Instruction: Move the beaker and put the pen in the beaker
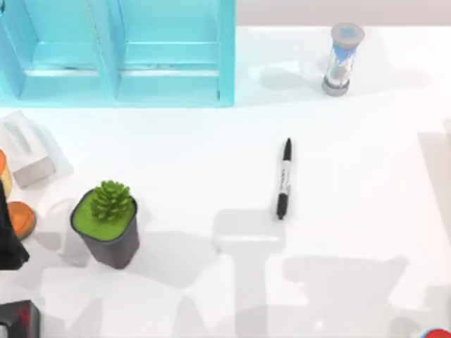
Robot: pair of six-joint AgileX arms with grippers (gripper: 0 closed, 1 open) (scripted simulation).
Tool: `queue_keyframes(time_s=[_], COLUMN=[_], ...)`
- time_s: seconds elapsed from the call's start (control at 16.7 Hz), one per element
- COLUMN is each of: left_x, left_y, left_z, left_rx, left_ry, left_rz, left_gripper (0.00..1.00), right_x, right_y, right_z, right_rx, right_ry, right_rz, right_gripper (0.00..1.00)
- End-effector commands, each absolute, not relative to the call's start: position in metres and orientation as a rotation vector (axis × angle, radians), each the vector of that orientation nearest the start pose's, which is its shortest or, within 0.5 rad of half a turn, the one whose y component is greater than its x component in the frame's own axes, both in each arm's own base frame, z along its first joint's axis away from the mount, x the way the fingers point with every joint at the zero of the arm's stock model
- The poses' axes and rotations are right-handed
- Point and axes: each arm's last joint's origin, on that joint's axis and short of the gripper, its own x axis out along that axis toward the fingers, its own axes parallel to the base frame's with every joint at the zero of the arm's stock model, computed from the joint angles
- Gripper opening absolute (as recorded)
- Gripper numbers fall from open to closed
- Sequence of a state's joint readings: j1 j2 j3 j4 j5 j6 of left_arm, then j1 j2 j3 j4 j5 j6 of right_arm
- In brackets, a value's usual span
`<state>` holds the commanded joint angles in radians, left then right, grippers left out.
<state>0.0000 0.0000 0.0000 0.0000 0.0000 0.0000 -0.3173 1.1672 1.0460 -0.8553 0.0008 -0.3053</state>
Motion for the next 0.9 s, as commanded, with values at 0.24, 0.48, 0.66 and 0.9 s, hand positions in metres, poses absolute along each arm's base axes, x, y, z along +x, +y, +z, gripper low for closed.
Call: queue_keyframes(time_s=[0.24,0.48,0.66,0.9], left_x=[0.106,0.106,0.106,0.106], left_y=[-0.001,-0.001,-0.001,-0.001], left_z=[0.16,0.16,0.16,0.16], left_rx=[0.0,0.0,0.0,0.0], left_ry=[0.0,0.0,0.0,0.0], left_rz=[0.0,0.0,0.0,0.0], left_gripper=[1.0,1.0,1.0,1.0], right_x=[0.273,0.307,0.317,0.318], right_y=[-0.115,-0.154,-0.169,-0.171], right_z=[0.287,0.27,0.261,0.259], right_rx=[-0.08,-0.021,0.007,0.01], right_ry=[1.299,1.495,1.566,1.574], right_rz=[-0.095,-0.039,-0.011,-0.008], right_gripper=[1.0,1.0,1.0,1.0])
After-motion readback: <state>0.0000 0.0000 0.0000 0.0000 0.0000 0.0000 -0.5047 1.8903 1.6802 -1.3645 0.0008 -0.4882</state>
